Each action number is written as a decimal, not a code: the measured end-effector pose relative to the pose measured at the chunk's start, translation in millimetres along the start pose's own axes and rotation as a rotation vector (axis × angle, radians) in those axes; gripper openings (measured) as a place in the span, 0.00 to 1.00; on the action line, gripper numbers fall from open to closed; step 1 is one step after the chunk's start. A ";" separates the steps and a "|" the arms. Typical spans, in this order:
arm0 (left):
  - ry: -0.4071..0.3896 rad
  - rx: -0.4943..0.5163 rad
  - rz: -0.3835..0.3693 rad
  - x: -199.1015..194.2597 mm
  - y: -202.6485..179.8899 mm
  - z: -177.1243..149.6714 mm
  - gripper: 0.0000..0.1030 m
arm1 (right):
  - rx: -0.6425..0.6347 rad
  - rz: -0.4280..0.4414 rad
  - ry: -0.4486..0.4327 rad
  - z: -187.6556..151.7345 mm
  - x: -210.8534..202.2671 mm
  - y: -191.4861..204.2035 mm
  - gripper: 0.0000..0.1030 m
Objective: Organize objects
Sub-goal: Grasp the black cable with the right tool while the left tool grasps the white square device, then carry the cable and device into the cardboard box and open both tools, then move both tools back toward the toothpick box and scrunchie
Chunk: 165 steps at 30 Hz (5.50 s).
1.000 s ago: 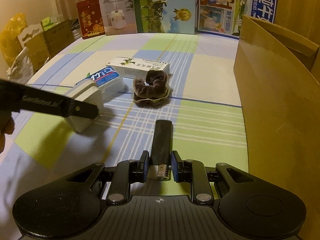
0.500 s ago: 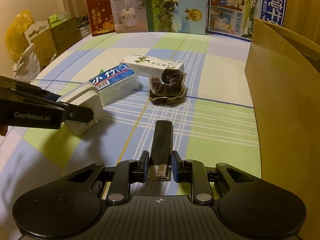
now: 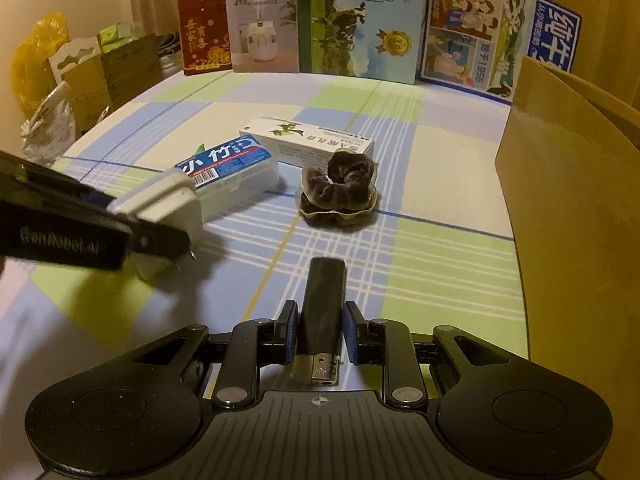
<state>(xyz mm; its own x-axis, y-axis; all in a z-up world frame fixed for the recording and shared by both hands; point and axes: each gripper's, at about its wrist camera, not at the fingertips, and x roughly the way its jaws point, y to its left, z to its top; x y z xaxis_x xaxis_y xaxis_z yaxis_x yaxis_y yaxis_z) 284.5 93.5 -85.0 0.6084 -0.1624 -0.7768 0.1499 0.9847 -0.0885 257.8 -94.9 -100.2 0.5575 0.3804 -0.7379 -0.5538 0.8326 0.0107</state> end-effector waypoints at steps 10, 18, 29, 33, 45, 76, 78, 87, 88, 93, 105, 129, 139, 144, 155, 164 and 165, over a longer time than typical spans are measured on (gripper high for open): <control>-0.003 -0.015 0.006 -3.7 0.5 2.7 0.26 | 0.030 -0.012 0.009 1.7 0.5 -0.3 0.19; -0.037 -0.023 0.006 -17.2 2.1 9.7 0.26 | 0.059 -0.011 -0.029 6.8 -14.8 -1.6 0.19; -0.034 -0.034 -0.020 -26.7 -5.8 12.5 0.26 | 0.079 -0.005 -0.052 13.3 -30.8 -0.3 0.19; -0.056 -0.039 -0.027 -39.2 -13.3 16.8 0.26 | 0.089 -0.015 -0.093 18.9 -48.6 -0.8 0.19; -0.152 -0.028 -0.060 -91.9 -51.7 19.8 0.26 | 0.126 -0.064 -0.198 12.5 -126.5 -13.8 0.19; -0.236 0.103 -0.257 -109.5 -198.8 57.1 0.26 | 0.269 -0.275 -0.303 1.2 -248.0 -124.3 0.19; -0.236 0.111 -0.272 -106.7 -211.4 60.4 0.26 | 0.273 -0.287 -0.304 -0.6 -250.9 -132.0 0.19; -0.228 0.165 -0.322 -80.4 -258.3 76.1 0.26 | 0.317 -0.336 -0.293 -13.0 -256.6 -171.8 0.19; -0.226 0.162 -0.326 -76.8 -259.8 77.5 0.26 | 0.325 -0.341 -0.291 -14.8 -256.3 -176.1 0.19; -0.208 0.154 -0.336 -58.0 -266.4 84.5 0.26 | 0.359 -0.350 -0.276 -21.9 -252.9 -194.8 0.19; -0.206 0.066 -0.313 -51.0 -244.1 92.5 0.39 | 0.382 -0.306 -0.255 -23.0 -238.5 -200.9 0.19; -0.229 0.053 -0.246 -68.6 -200.5 85.3 0.66 | 0.412 -0.204 -0.309 -13.5 -238.2 -198.1 0.50; -0.244 0.041 -0.175 -82.1 -163.4 75.4 0.71 | 0.375 -0.183 -0.347 6.4 -254.8 -174.5 0.56; -0.248 0.030 -0.147 -90.0 -142.8 71.3 0.74 | 0.328 -0.151 -0.363 20.7 -252.7 -148.0 0.67; -0.283 -0.052 -0.054 -113.1 -73.4 63.5 0.87 | 0.240 -0.065 -0.376 49.8 -234.6 -94.8 0.85; -0.256 -0.082 0.081 -123.4 -5.2 38.4 0.99 | 0.202 0.019 -0.367 64.8 -207.8 -51.8 0.95; -0.250 -0.083 0.093 -123.6 1.1 35.8 0.99 | 0.200 0.028 -0.366 66.8 -202.9 -46.4 0.95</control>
<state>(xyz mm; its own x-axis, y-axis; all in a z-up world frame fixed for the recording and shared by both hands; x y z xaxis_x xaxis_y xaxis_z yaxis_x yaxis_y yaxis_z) 237.3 112.4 33.2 0.7917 -0.0710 -0.6068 0.0261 0.9962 -0.0826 211.7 -183.8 94.1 0.7470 0.4916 -0.4476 -0.4609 0.8681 0.1842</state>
